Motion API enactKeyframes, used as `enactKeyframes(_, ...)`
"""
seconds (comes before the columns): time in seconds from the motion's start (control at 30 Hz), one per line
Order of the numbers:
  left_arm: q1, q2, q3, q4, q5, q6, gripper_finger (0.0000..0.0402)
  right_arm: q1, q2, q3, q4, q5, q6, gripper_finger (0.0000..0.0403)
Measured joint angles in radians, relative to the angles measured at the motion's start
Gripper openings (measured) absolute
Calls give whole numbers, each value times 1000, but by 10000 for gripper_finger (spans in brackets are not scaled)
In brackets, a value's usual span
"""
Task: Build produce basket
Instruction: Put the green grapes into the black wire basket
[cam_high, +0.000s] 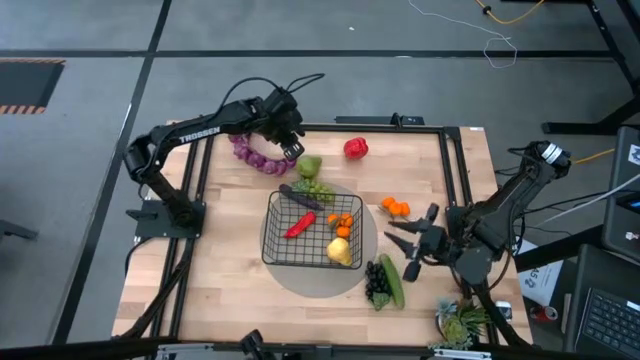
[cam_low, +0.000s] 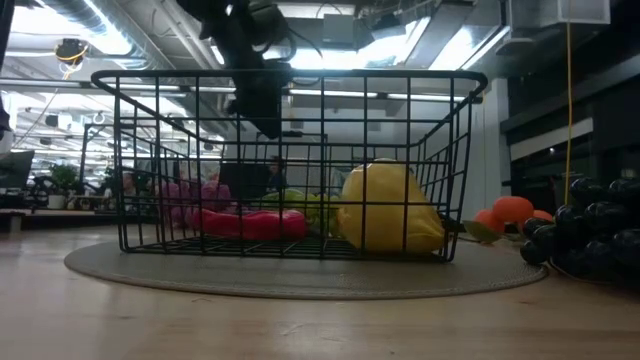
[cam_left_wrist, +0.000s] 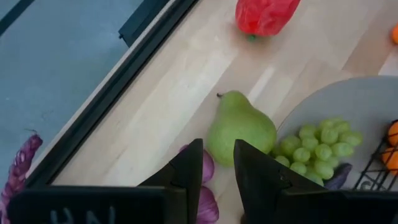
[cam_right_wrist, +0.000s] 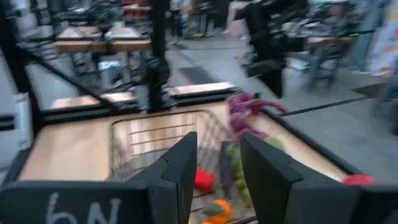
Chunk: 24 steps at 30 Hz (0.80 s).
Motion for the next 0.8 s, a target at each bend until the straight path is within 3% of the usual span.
enactKeyframes(0.33, -8, 0, 0, 77, -1, -3, 85, 34, 0, 0, -3, 307, 20, 126)
enactKeyframes(0.6, -11, 0, 0, 89, 89, -87, 85, -20, -33, -1, -8, 311, -233, 126)
enactKeyframes(0.8, -5, 0, 0, 95, 91, -134, 85, -65, -136, -1, -15, 313, -291, 126)
